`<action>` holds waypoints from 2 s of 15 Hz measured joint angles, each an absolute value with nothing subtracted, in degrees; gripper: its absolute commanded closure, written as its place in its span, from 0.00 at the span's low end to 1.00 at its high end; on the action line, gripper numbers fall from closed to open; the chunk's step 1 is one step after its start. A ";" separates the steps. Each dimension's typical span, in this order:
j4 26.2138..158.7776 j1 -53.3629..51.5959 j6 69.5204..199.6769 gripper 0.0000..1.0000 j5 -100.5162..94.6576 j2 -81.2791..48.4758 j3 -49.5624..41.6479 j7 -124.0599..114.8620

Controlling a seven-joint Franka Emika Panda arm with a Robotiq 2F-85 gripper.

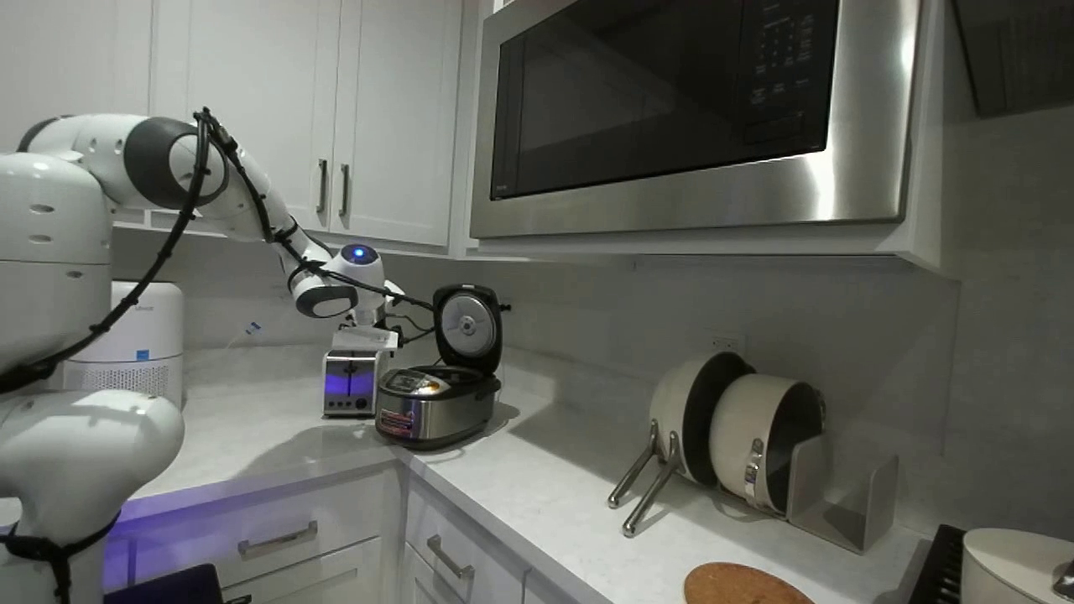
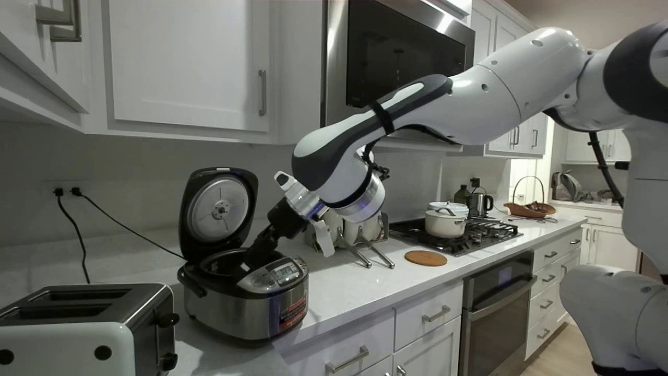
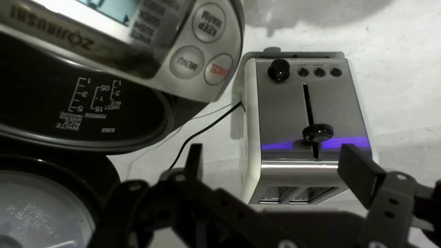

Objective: Push the lever on the bread toaster down

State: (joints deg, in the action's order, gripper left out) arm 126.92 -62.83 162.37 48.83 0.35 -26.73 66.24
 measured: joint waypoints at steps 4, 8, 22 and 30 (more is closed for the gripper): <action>120.90 -62.84 160.42 0.04 50.56 -5.44 -26.57 67.26; 116.30 -62.77 158.07 0.40 50.61 -9.26 -26.48 67.26; 112.00 -62.77 151.35 1.00 51.19 -11.18 -25.21 67.37; 110.62 -43.78 149.79 1.00 51.60 -12.58 -3.66 68.23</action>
